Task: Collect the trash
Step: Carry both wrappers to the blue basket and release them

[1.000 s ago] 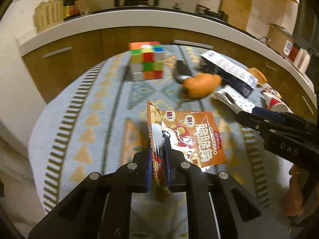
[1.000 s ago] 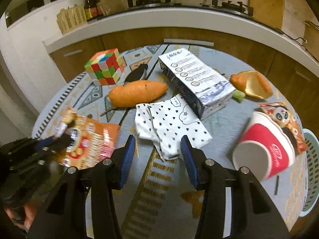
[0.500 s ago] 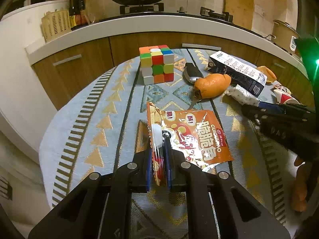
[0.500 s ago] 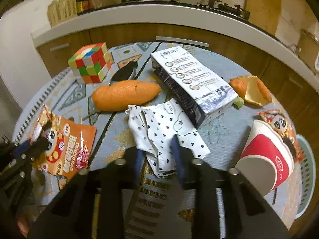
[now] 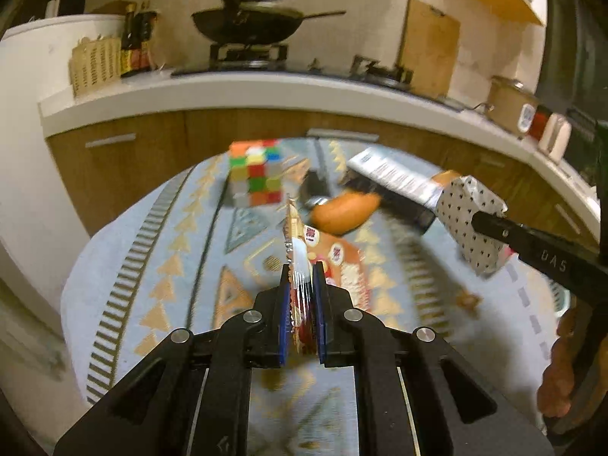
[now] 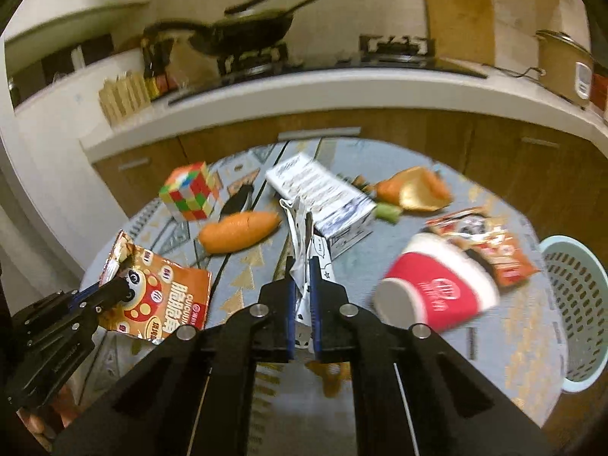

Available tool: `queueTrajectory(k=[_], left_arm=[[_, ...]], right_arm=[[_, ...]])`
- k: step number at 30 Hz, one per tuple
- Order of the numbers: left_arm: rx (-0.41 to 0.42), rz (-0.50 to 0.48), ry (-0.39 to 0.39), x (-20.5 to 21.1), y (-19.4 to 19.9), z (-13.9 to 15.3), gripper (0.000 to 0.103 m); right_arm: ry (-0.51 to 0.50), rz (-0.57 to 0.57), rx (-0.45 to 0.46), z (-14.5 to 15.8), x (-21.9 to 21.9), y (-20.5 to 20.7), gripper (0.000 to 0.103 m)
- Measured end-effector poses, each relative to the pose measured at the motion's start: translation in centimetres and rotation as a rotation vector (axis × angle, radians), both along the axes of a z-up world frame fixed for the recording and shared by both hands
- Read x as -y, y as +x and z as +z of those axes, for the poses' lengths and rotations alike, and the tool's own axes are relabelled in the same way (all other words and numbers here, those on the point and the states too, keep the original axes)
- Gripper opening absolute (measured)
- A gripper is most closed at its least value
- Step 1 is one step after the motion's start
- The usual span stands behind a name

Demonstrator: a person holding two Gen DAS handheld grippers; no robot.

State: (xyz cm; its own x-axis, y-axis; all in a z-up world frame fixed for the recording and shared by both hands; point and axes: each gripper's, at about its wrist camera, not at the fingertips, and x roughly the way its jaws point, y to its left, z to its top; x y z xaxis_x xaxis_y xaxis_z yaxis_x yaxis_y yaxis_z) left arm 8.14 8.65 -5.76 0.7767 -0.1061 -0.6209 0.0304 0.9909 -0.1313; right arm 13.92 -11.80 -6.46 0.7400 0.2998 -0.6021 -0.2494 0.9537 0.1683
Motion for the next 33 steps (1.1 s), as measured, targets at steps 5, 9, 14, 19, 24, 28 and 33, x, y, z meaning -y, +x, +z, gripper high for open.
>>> queueTrajectory(k=[5, 9, 14, 19, 24, 28, 33], left_arm=[[0.064, -0.065, -0.007, 2.9, -0.5, 2.7, 0.008], [0.109, -0.117, 0.005, 5.5, -0.8, 4.5, 0.008], [0.148, -0.199, -0.003, 9.1, -0.3, 6.7, 0.008], [0.187, -0.29, 0.007, 14.0, 0.4, 8.6, 0.008], [0.199, -0.396, 0.014, 20.1, 1.7, 9.2, 0.008], [0.184, -0.48, 0.035, 25.4, 2.8, 8.7, 0.008], [0.176, -0.529, 0.103, 31.3, 4.1, 7.2, 0.008]], right_arm=[[0.031, -0.034, 0.04, 2.1, 2.8, -1.5, 0.005], [0.047, -0.062, 0.072, 3.3, 5.0, -2.8, 0.005], [0.06, -0.129, 0.099, 4.4, 8.8, -4.2, 0.005], [0.075, -0.213, 0.112, 4.8, 13.4, -5.0, 0.005], [0.098, -0.319, 0.107, 4.7, 18.9, -5.3, 0.005], [0.136, -0.402, 0.089, 3.7, 23.6, -5.5, 0.005], [0.176, -0.478, 0.038, 1.9, 28.1, -5.2, 0.005]])
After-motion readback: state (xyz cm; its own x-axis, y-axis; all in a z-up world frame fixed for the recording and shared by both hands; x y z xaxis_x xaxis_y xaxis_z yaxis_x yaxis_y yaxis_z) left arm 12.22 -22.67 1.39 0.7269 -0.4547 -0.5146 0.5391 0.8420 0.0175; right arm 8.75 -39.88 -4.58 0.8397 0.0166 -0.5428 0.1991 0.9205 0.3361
